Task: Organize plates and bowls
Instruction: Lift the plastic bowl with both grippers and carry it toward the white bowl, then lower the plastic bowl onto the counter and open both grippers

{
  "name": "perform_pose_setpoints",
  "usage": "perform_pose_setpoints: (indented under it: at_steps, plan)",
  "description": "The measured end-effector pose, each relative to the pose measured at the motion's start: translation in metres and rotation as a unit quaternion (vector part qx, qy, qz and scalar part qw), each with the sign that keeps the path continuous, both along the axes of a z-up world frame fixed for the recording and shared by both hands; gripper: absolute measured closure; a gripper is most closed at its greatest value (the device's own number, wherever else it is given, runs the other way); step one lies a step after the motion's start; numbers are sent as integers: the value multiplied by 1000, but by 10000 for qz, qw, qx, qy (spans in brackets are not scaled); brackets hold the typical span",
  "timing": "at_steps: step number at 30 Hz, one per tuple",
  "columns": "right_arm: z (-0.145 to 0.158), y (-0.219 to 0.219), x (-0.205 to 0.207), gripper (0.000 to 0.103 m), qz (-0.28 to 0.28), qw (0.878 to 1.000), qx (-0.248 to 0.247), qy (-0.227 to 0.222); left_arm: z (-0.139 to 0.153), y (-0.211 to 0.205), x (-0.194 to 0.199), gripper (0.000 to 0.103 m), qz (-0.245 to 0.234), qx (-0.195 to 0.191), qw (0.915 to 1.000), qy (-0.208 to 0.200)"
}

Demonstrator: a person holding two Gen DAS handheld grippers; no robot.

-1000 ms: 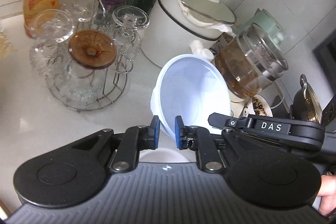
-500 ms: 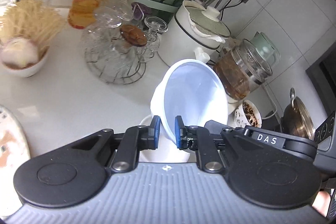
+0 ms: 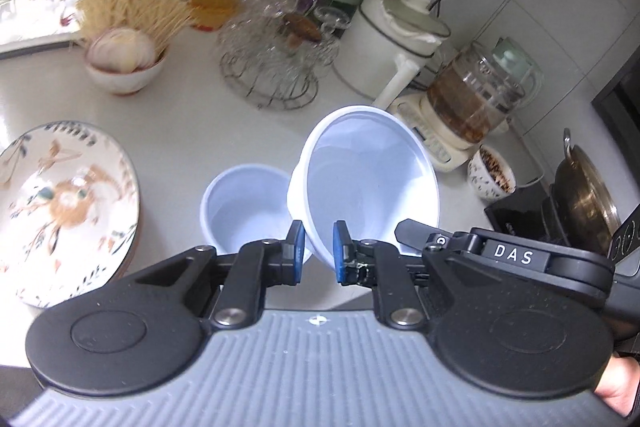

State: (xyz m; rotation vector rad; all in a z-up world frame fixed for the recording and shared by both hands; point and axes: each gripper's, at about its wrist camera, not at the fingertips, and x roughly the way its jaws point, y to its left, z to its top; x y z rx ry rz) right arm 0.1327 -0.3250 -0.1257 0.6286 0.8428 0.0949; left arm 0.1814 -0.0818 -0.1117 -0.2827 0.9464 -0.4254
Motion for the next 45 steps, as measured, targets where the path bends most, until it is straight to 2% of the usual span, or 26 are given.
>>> perform_pose_setpoints:
  at_steps: [4,9,13,19,24,26,27,29,30,32,34,40,45]
  plan:
    - [-6,8,-2,90,28,9999,-3,125,-6,8,2,86,48,21,9999,152]
    - [-14,16,14,90,-41,9996,-38,264,-18,11,23,86,-15,167,9994,294]
    - [-23,24,34,88,-86,9988,-57,475,-33,16,47,86,-5,148,9983,564]
    - [-37,37,52,88,-48,9964,-370,762,-58,21,69,86,-149,154,9959,880]
    - [-51,37,60,88,-45,9941,-340,1033,-73,25,89,85,-296,170,9912,1280]
    - [-53,36,62,88,-65,9944,-295,1012,-76,27,93,85,-280,137,9907,1321]
    - [-53,36,64,88,-60,9943,-284,1028,-76,27,95,84,-288,177,9907,1320]
    - [-53,36,67,87,-69,9936,-297,1084,-76,24,97,71,-404,267,9894,1372]
    - [-52,37,68,86,-55,9935,-305,1096,-75,24,98,68,-420,278,9892,1374]
    - [-49,38,69,67,-60,9934,-315,1101,-72,23,97,61,-480,314,9893,1345]
    - [-42,40,68,61,-59,9945,-391,970,-67,22,96,58,-509,364,9899,1275]
    - [-25,40,61,61,7,9960,-542,706,-46,18,87,55,-558,398,9934,923]
    - [0,39,43,61,-31,9971,-720,240,-12,13,70,55,-655,347,9962,458]
